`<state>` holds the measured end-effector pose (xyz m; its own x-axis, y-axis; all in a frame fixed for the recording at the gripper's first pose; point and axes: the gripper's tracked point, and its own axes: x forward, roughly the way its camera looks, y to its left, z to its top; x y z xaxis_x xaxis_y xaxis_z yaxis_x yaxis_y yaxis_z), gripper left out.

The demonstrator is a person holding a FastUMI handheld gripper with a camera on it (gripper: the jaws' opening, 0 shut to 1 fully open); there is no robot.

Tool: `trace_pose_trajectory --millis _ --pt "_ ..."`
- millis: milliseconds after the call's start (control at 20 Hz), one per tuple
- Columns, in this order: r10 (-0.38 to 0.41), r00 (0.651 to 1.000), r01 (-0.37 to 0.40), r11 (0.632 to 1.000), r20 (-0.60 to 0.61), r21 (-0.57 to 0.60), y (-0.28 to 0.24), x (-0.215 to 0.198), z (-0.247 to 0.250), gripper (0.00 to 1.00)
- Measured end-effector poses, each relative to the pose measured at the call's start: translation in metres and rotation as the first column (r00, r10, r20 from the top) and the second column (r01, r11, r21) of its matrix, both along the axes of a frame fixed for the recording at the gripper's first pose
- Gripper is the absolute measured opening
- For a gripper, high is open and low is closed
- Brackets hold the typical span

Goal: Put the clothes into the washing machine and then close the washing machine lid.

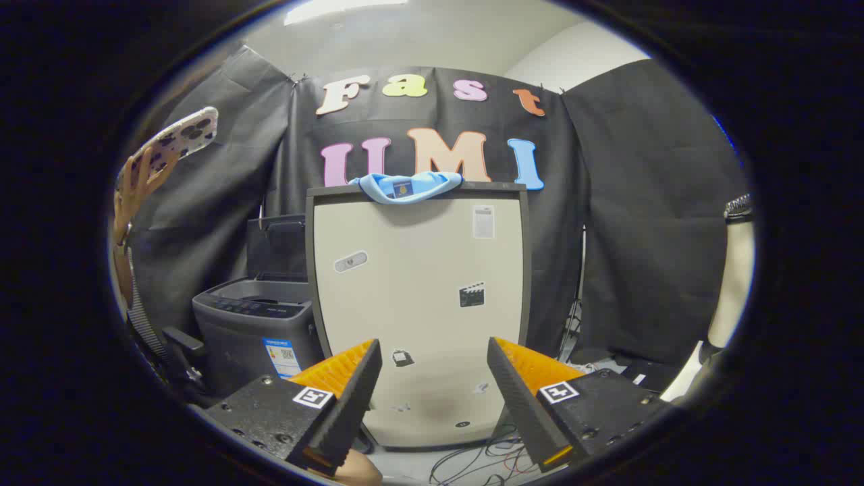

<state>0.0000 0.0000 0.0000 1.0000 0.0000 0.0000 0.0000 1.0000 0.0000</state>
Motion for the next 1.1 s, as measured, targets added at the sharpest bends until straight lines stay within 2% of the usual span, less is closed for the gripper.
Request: trace_pose_trajectory --millis 1100 --pt "-0.018 1.000 0.018 1.000 -0.003 -0.002 0.0008 -0.0008 -0.0007 0.96"
